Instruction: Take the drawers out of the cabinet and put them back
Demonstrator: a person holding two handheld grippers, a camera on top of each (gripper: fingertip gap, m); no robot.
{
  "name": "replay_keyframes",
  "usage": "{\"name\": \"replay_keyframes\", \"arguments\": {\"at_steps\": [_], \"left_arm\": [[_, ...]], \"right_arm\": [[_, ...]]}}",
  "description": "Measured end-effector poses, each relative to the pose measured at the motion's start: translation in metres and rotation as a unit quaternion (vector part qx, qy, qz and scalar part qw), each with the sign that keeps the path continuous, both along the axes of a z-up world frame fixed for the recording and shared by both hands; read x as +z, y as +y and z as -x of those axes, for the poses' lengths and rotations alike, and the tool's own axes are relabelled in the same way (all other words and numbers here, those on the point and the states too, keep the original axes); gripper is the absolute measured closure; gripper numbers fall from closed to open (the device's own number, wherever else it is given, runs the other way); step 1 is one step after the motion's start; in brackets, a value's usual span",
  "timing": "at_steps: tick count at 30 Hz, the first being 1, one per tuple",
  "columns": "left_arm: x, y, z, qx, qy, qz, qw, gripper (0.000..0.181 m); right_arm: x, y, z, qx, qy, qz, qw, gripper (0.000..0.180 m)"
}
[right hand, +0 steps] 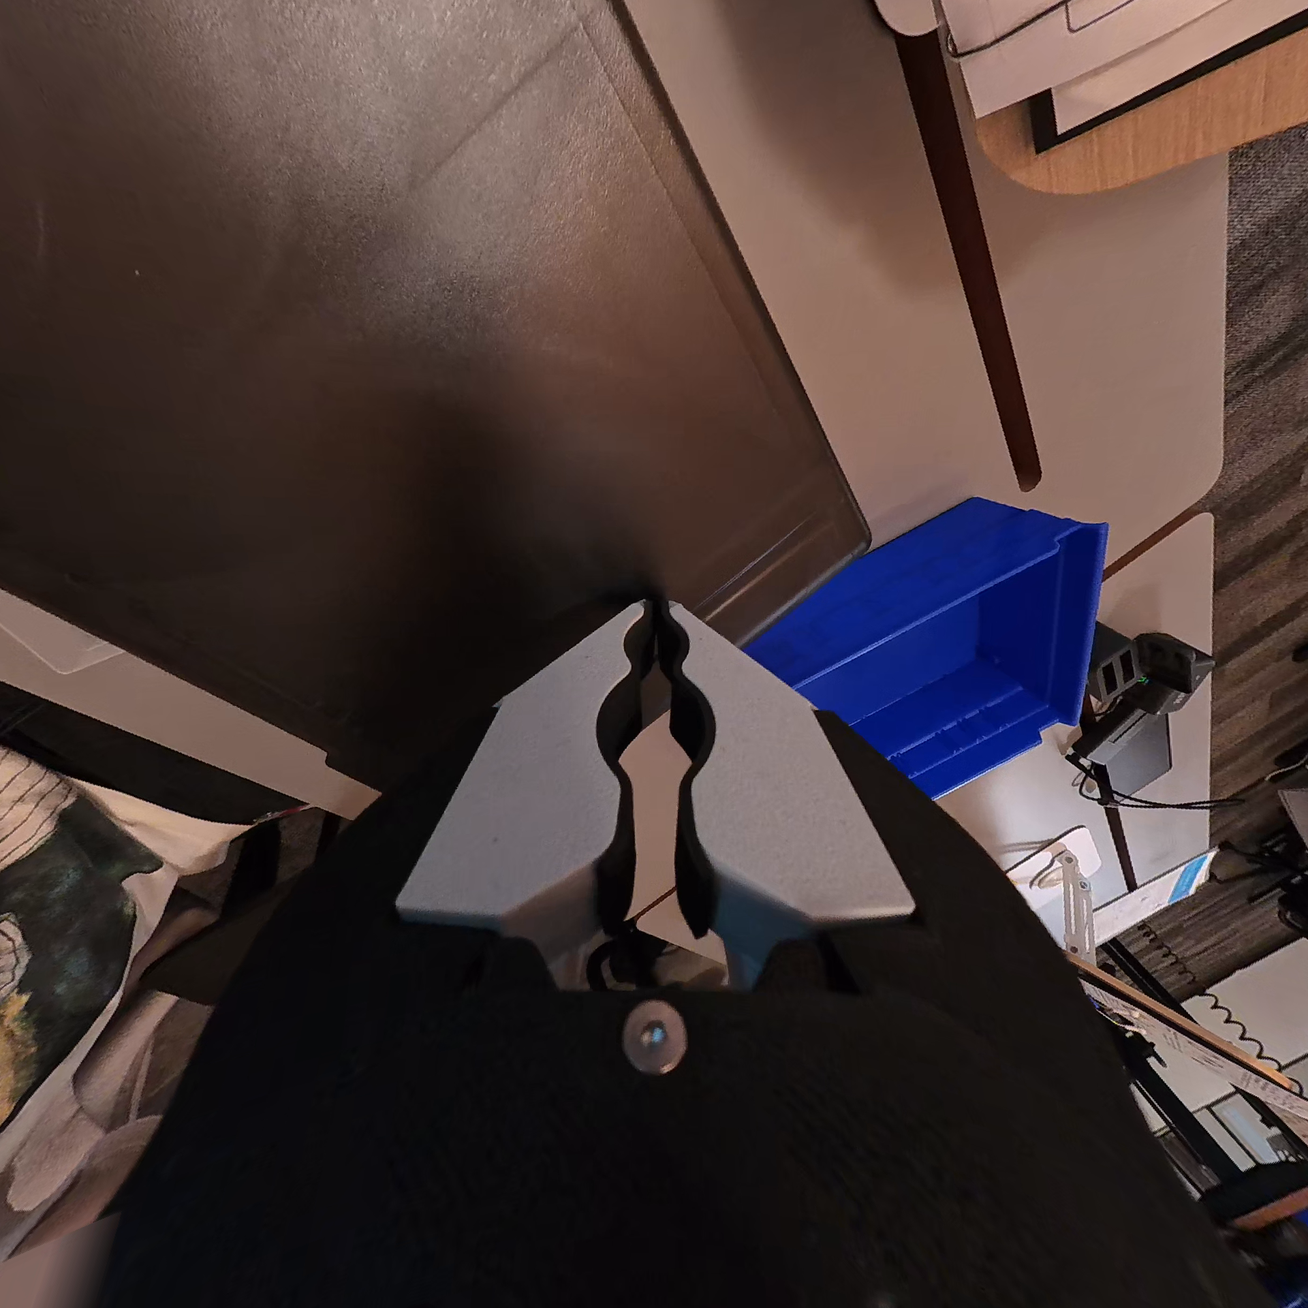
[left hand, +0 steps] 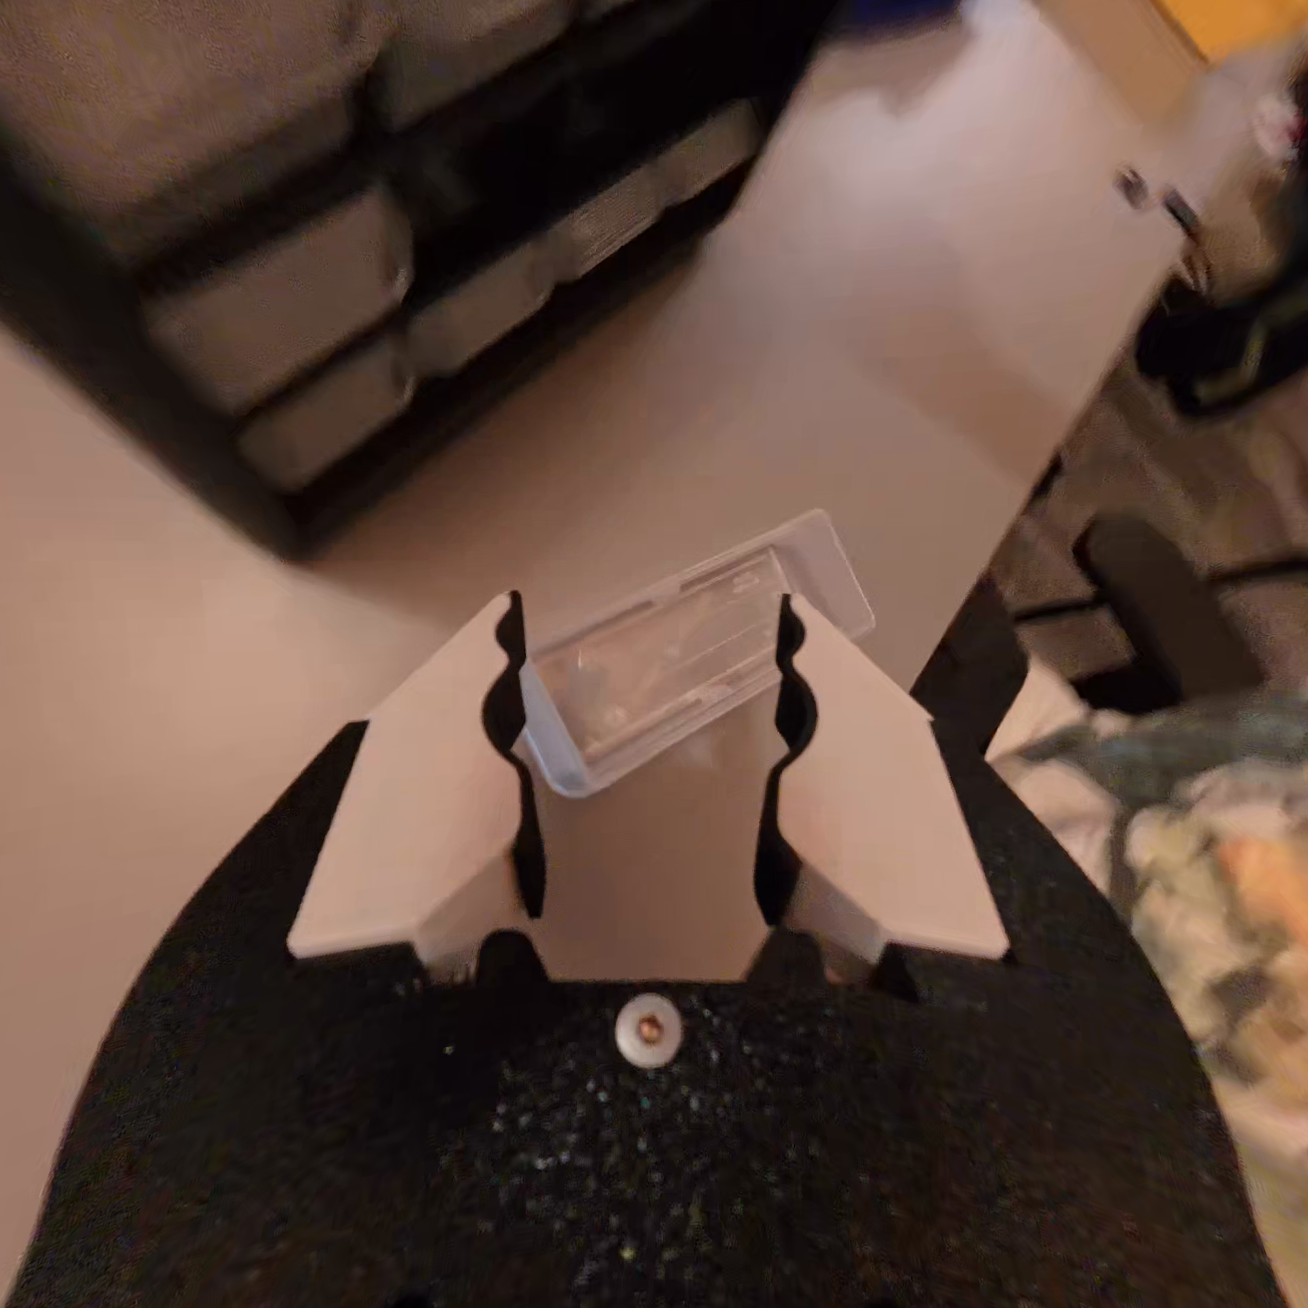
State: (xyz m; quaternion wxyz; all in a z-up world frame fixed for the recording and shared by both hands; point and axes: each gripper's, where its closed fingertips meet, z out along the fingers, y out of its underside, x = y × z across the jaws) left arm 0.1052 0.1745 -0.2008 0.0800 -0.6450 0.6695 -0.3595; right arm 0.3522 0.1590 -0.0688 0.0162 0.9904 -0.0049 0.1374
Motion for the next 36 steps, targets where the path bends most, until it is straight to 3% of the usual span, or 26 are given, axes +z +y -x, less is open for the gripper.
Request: {"name": "replay_keyframes", "arguments": {"at_steps": [1,3,6,9,13,15,16,19,22,26,33,36], "left_arm": [[0.012,-0.001,-0.001,-0.06,-0.041,-0.028,0.997,0.109],[0.03,0.001,0.001,-0.193,-0.123,-0.118,0.966,0.111],[0.041,0.009,0.011,-0.367,-0.203,-0.278,0.864,0.117],[0.02,0.024,0.017,-0.502,-0.182,-0.458,0.711,0.101],[-0.017,0.031,0.03,-0.675,-0.168,-0.586,0.415,0.101],[-0.027,0.024,0.03,-0.716,-0.204,-0.589,0.315,0.105],[-0.03,0.023,0.028,-0.725,-0.215,-0.586,0.289,0.107],[-0.036,0.029,0.016,-0.733,-0.203,-0.584,0.284,0.103],[-0.047,0.037,0.018,-0.764,-0.179,-0.563,0.26,0.111],[-0.062,0.042,0.021,-0.784,-0.148,-0.543,0.261,0.121],[-0.075,0.033,0.027,-0.777,-0.128,-0.531,0.311,0.164],[-0.069,0.027,0.031,-0.759,-0.098,-0.527,0.369,0.168]], "right_arm": [[0.0,0.0,0.0,0.0,0.0,0.0,1.0,0.18],[0.0,0.0,0.0,-0.002,0.0,-0.001,1.0,0.18],[0.0,0.0,0.0,-0.003,-0.005,-0.001,1.0,0.18],[0.0,0.0,0.0,-0.004,-0.008,0.001,1.0,0.18],[0.0,0.0,0.0,-0.01,-0.01,0.008,1.0,0.18],[0.0,0.0,0.0,-0.012,-0.015,0.014,1.0,0.18],[0.0,0.0,0.0,-0.012,-0.018,0.016,1.0,0.18],[0.0,0.0,0.0,-0.017,-0.022,0.018,0.999,0.18],[0.0,0.0,0.0,-0.016,-0.023,0.021,0.999,0.18],[0.0,-0.001,0.0,-0.018,-0.011,0.016,1.0,0.18],[0.0,-0.001,0.0,-0.012,-0.01,0.031,0.999,0.18],[0.0,-0.001,0.0,-0.011,-0.013,0.031,0.999,0.18]]}}
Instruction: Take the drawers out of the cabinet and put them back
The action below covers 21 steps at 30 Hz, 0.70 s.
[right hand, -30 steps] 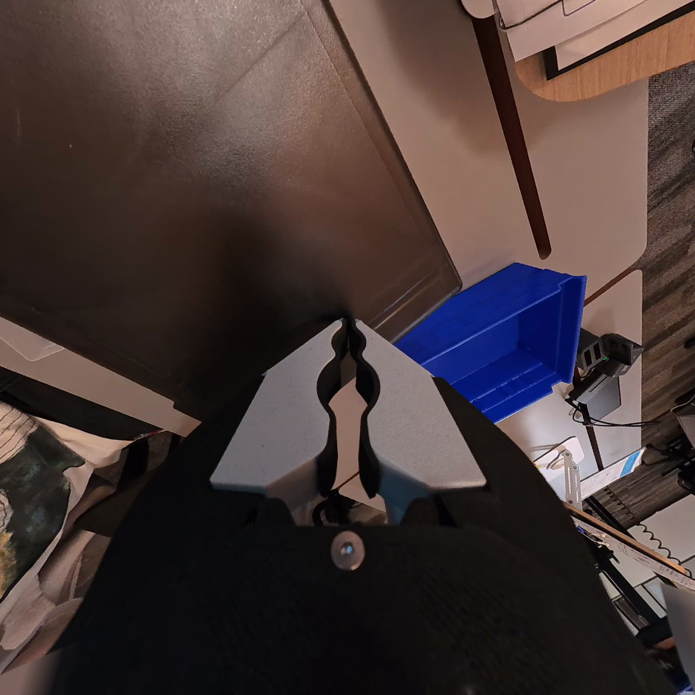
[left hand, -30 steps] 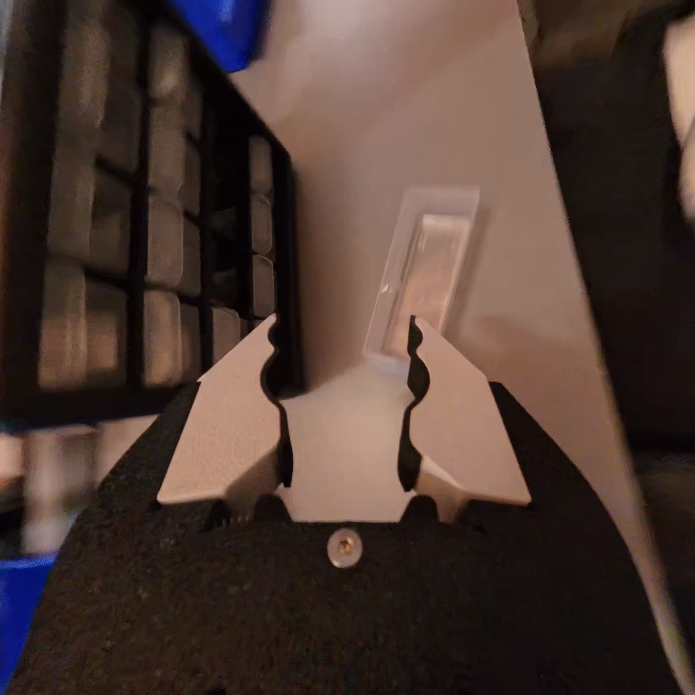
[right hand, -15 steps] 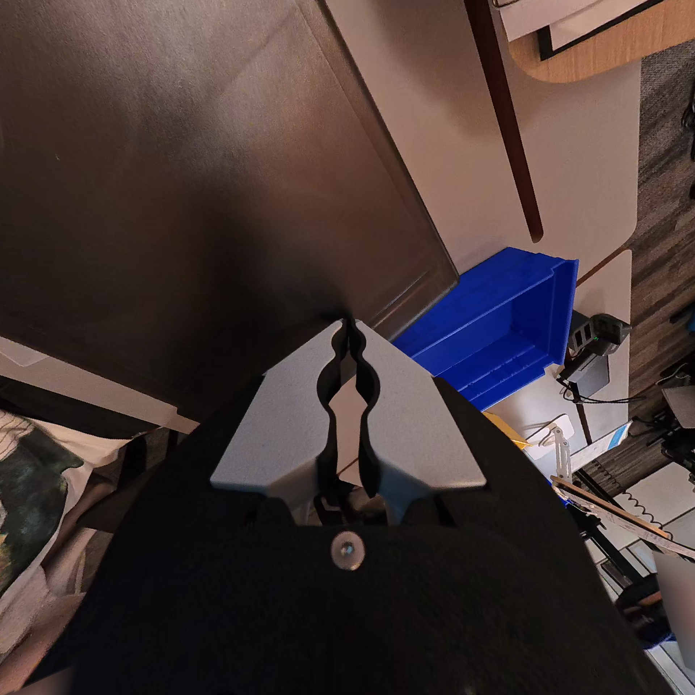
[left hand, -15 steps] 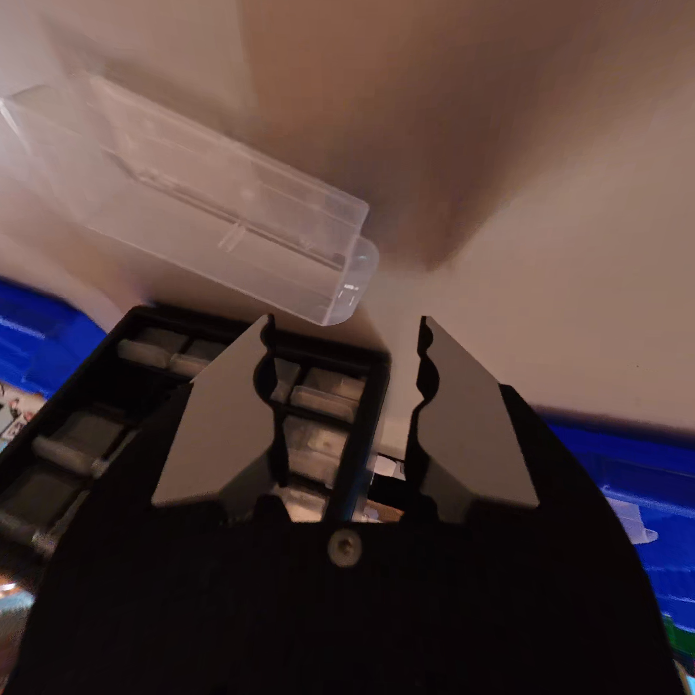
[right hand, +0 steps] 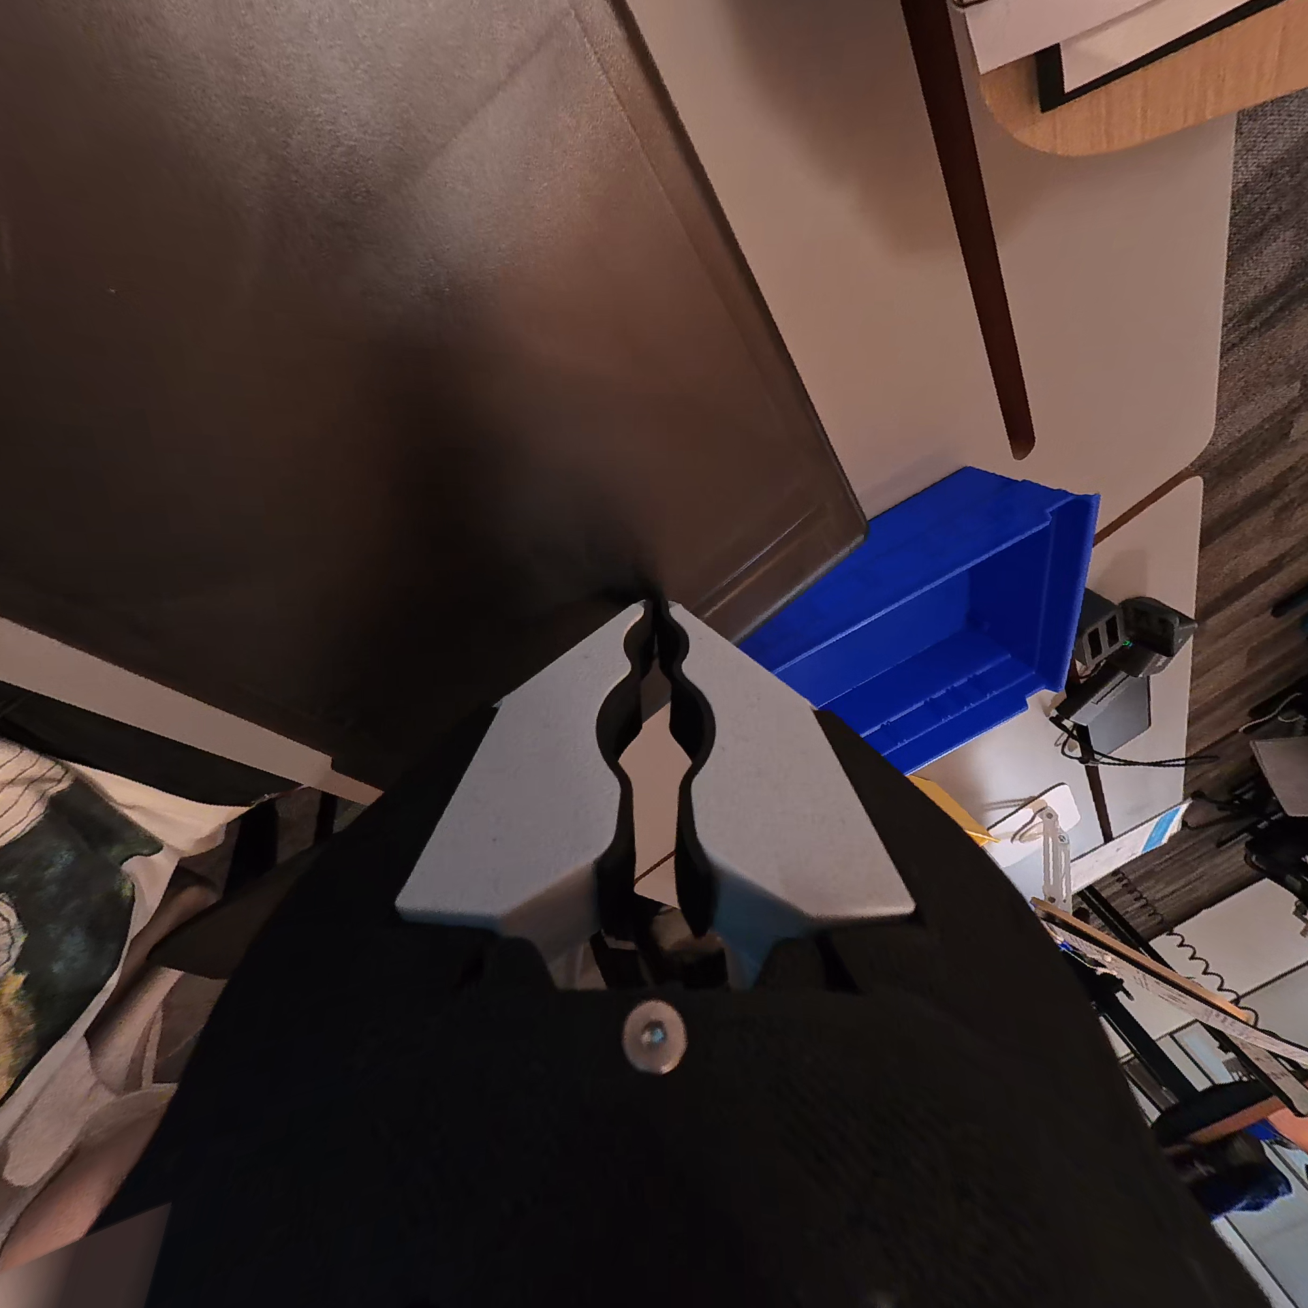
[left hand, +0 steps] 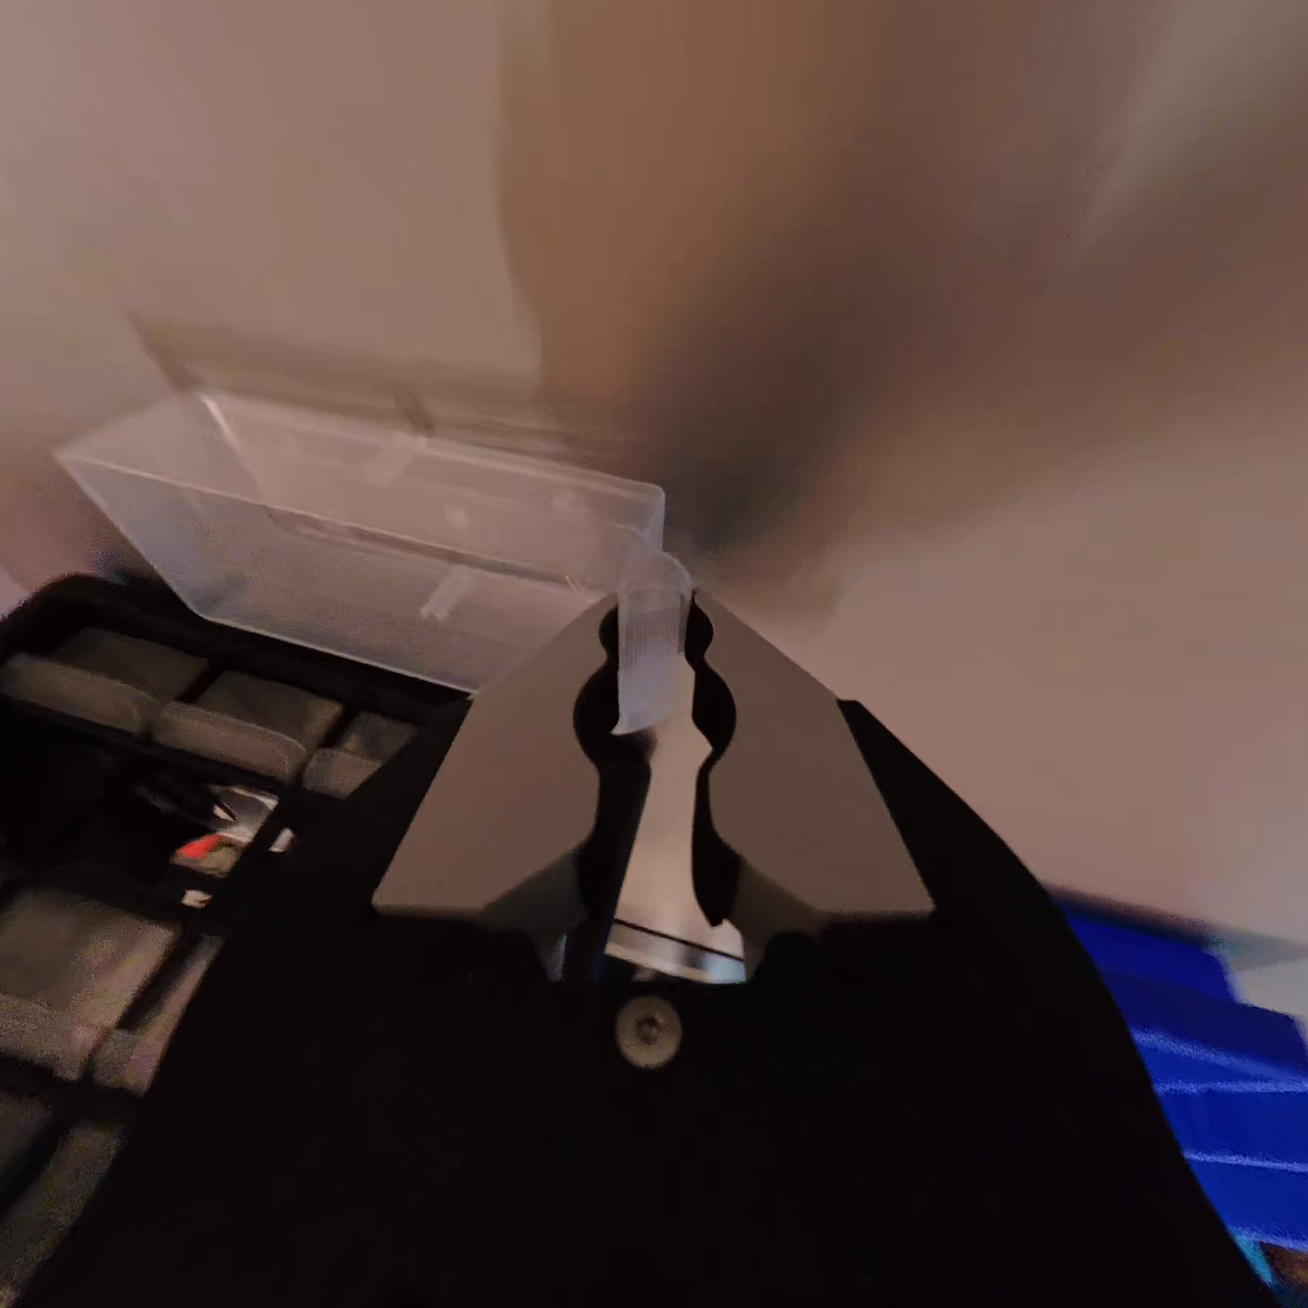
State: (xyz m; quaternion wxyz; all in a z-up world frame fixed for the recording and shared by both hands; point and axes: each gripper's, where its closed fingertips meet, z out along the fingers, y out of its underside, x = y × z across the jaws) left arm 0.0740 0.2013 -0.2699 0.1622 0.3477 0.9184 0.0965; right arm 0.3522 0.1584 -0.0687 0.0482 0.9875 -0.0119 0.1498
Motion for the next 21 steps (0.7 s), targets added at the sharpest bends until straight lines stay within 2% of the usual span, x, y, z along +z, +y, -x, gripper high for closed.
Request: {"name": "replay_keyframes", "arguments": {"at_steps": [3,5,8,12,15,21], "left_arm": [[0.021,-0.013,0.005,0.106,0.038,0.039,0.993,0.169],[0.037,-0.023,0.013,0.194,0.095,0.068,0.974,0.169],[0.066,-0.038,0.029,0.303,0.194,0.102,0.927,0.169],[0.099,-0.058,0.034,0.41,0.288,0.131,0.855,0.169],[0.11,-0.058,0.027,0.479,0.308,0.11,0.815,0.17],[0.115,-0.058,-0.002,0.561,0.268,0.106,0.776,0.169]], "right_arm": [[0.0,0.0,0.0,0.0,-0.001,-0.004,1.0,0.18],[0.0,0.0,0.0,-0.002,0.0,-0.005,1.0,0.18],[0.0,0.0,0.0,-0.002,-0.001,-0.003,1.0,0.18],[0.0,0.0,0.0,-0.003,-0.004,0.005,1.0,0.18],[0.0,0.0,0.0,-0.003,-0.006,0.01,1.0,0.18],[0.0,0.0,0.0,-0.002,0.005,0.001,1.0,0.18]]}}
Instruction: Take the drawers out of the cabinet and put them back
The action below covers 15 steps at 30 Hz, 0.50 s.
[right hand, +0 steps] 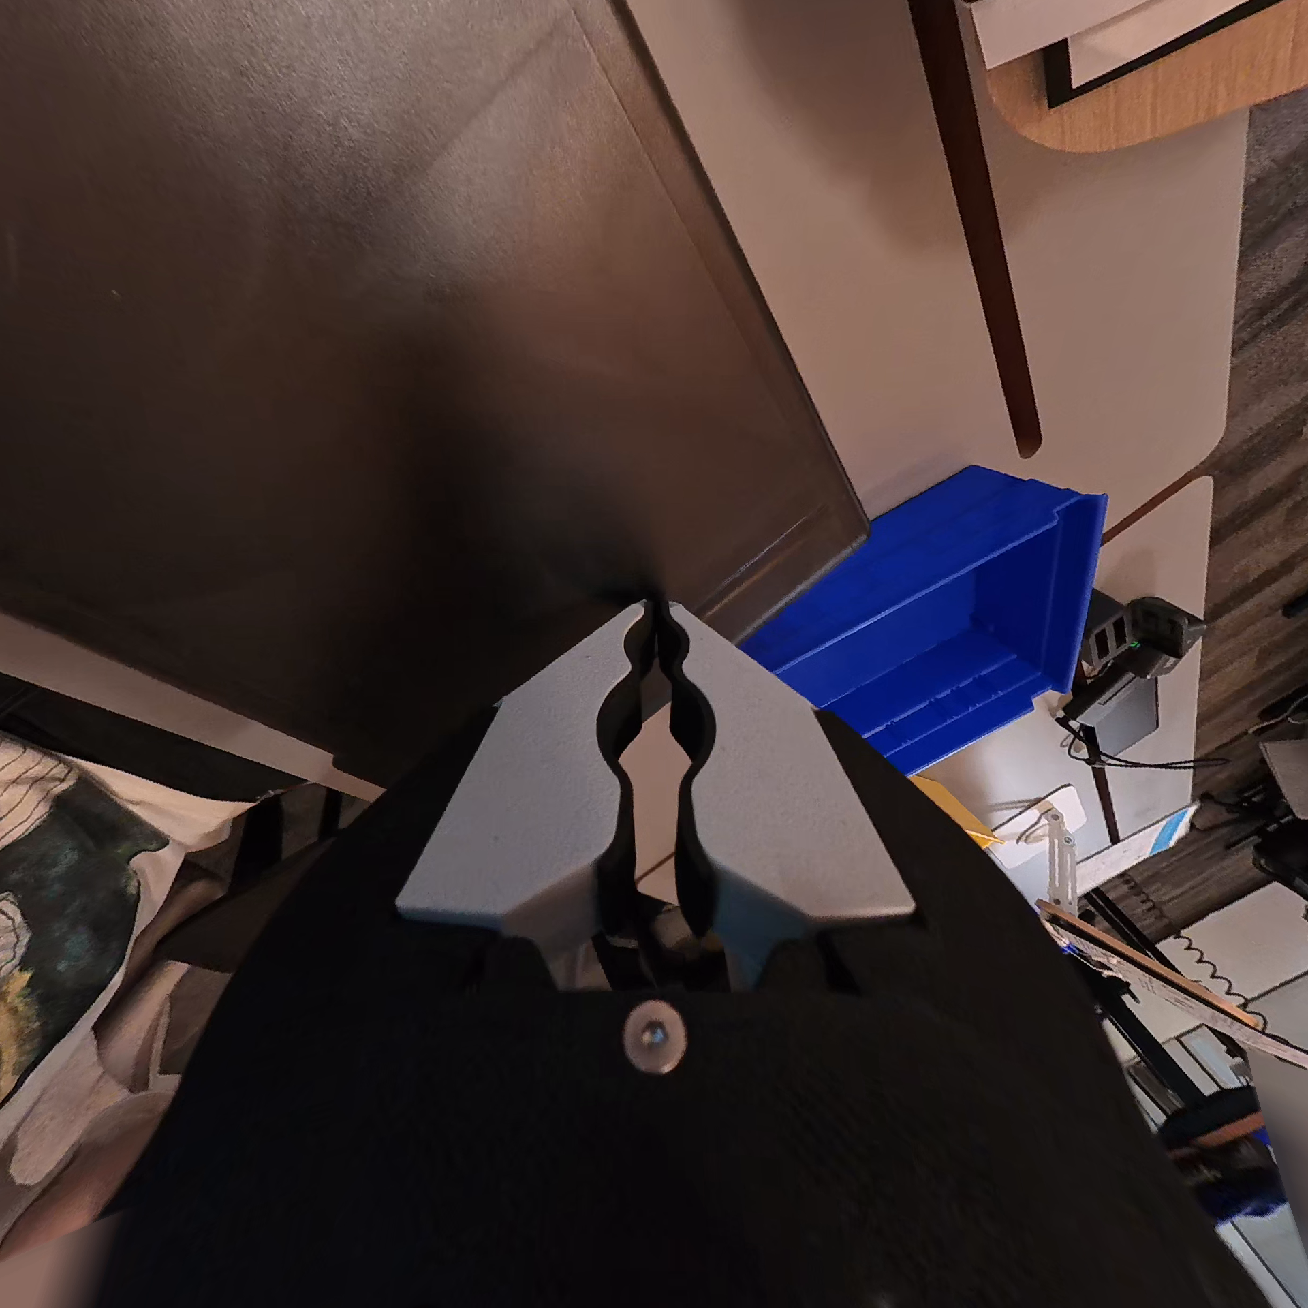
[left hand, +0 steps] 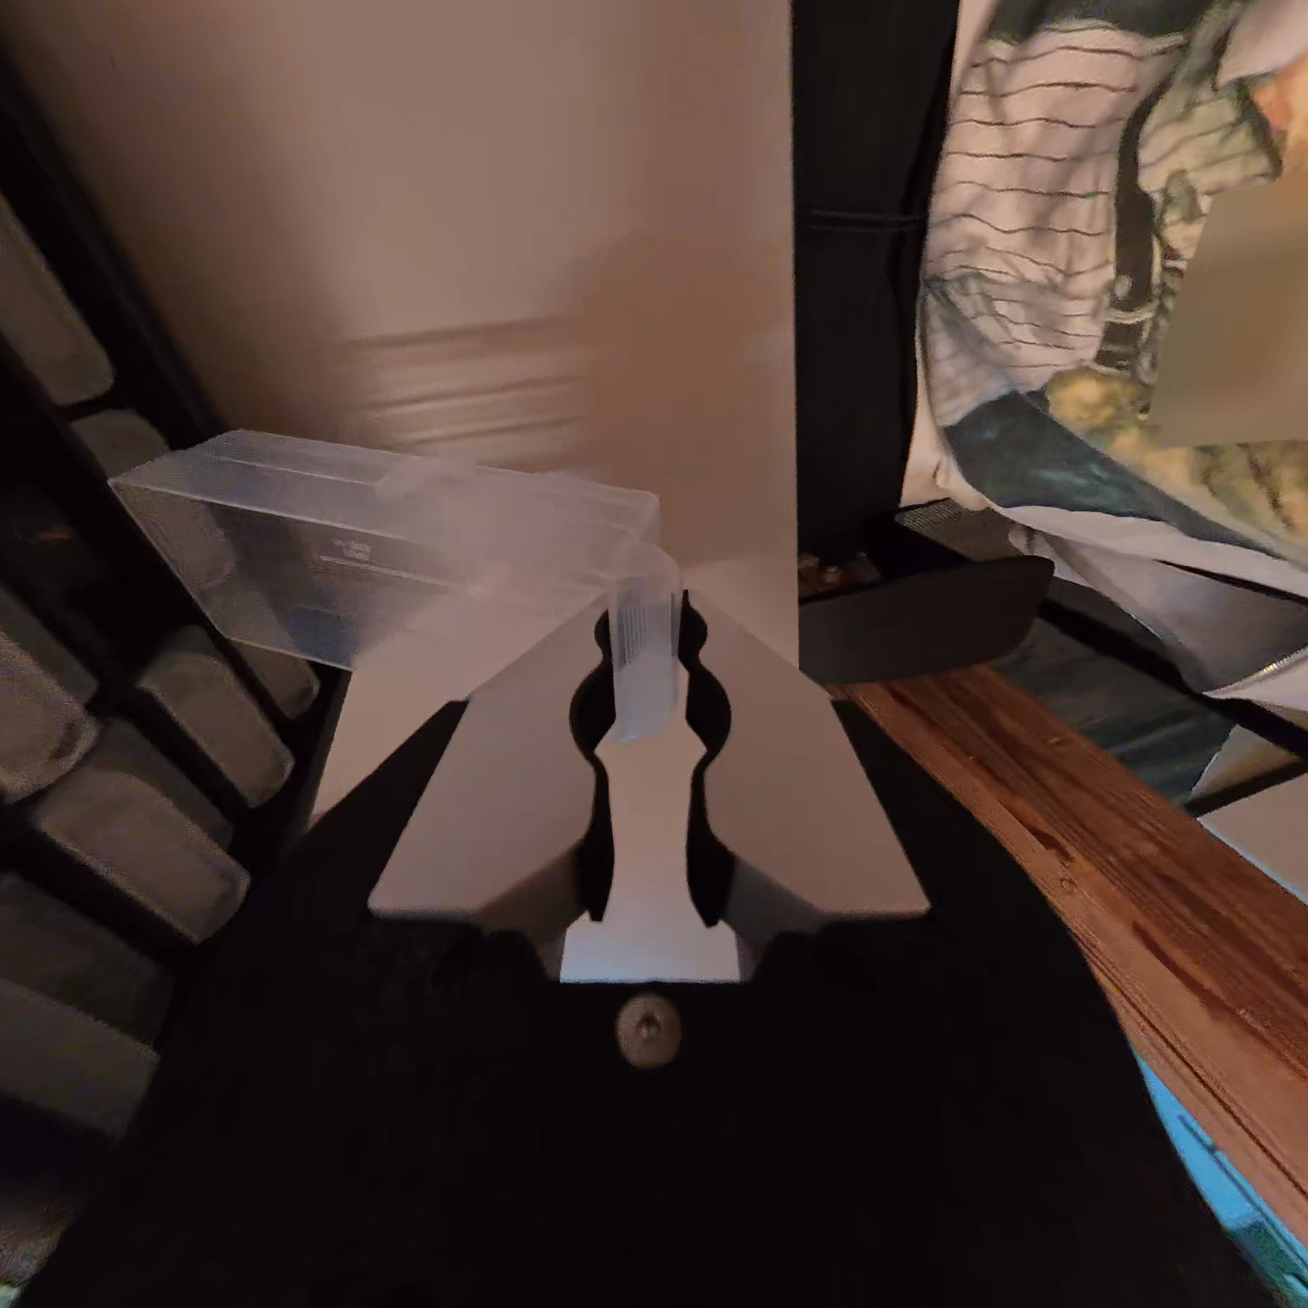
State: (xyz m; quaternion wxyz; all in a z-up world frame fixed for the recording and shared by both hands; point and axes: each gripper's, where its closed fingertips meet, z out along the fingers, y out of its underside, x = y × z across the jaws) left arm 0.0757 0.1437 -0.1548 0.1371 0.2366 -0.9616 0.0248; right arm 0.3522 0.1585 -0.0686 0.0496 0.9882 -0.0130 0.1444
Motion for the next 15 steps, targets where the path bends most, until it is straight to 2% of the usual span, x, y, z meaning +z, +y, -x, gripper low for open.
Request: {"name": "replay_keyframes", "arguments": {"at_steps": [8,15], "left_arm": [[0.0,-0.008,-0.023,0.084,0.006,-0.006,0.996,0.17],[0.002,-0.014,-0.029,0.078,-0.003,-0.019,0.997,0.17]], "right_arm": [[0.0,0.0,0.0,0.003,0.006,-0.004,1.0,0.18],[0.0,0.0,0.0,0.004,0.009,-0.005,1.0,0.18]]}}
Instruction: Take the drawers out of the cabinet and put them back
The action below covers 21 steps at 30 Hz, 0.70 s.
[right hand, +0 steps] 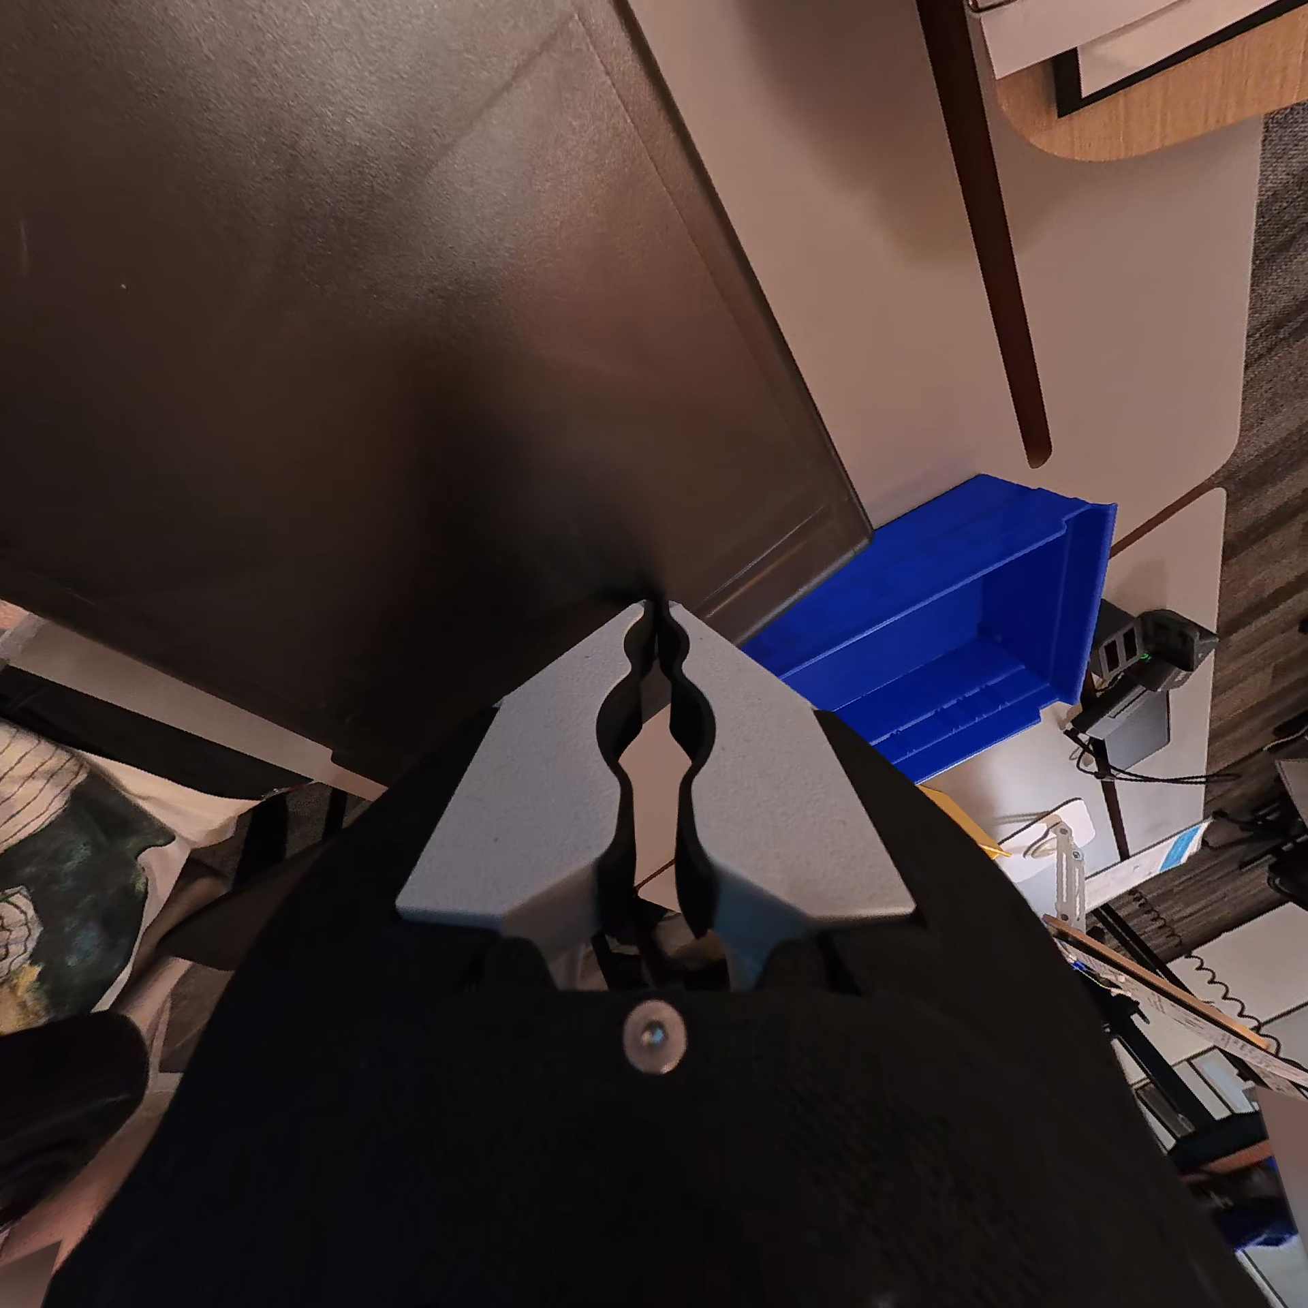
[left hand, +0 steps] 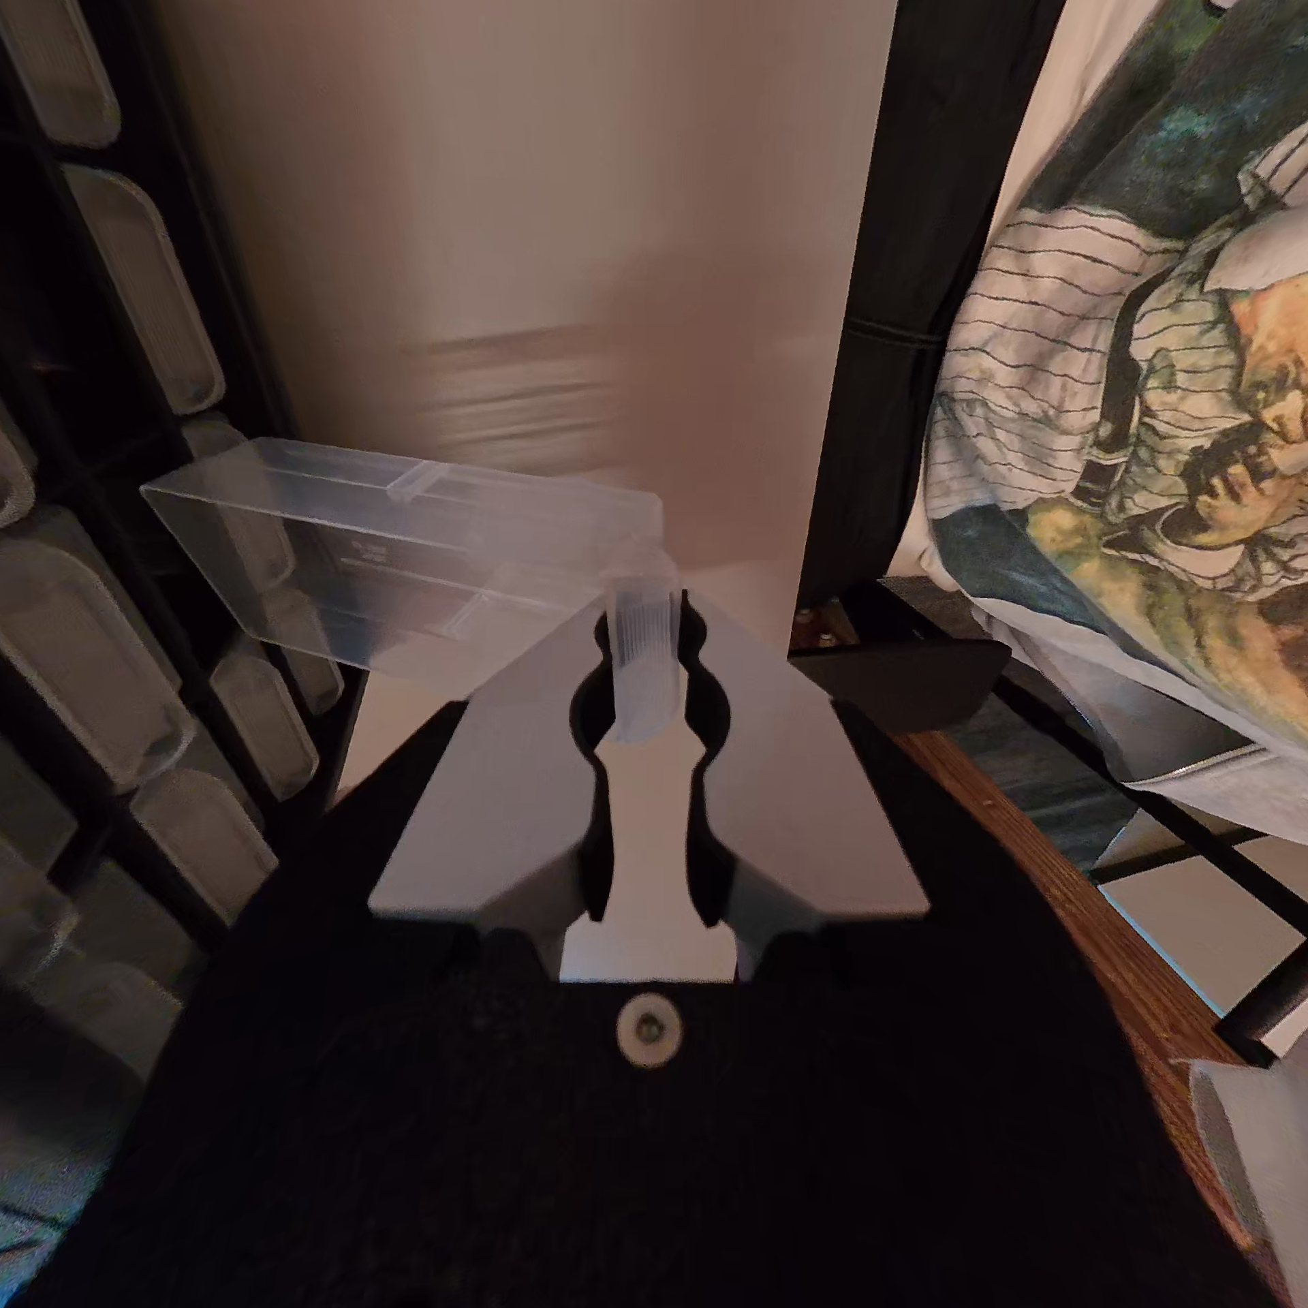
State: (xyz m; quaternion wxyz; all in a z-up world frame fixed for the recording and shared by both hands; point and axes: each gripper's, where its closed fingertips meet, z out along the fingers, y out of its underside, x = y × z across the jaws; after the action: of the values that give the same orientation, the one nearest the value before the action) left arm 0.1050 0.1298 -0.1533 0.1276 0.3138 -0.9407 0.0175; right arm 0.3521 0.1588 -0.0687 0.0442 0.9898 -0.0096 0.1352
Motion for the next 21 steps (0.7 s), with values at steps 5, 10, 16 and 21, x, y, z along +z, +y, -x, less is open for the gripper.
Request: {"name": "replay_keyframes", "arguments": {"at_steps": [5,10,16,21], "left_arm": [[0.004,-0.001,0.001,-0.007,-0.006,-0.023,1.0,0.169],[0.006,-0.001,-0.002,-0.009,-0.02,-0.033,0.999,0.17],[0.005,0.006,-0.008,-0.006,-0.041,-0.055,0.998,0.169],[-0.005,0.005,-0.015,-0.007,-0.099,-0.083,0.992,0.169]], "right_arm": [[0.0,0.0,0.0,0.002,-0.002,0.001,1.0,0.18],[0.0,0.0,0.0,0.002,-0.004,0.004,1.0,0.18],[0.0,0.0,0.0,0.0,0.002,-0.003,1.0,0.18],[0.0,0.0,0.0,0.002,0.001,-0.007,1.0,0.18]]}}
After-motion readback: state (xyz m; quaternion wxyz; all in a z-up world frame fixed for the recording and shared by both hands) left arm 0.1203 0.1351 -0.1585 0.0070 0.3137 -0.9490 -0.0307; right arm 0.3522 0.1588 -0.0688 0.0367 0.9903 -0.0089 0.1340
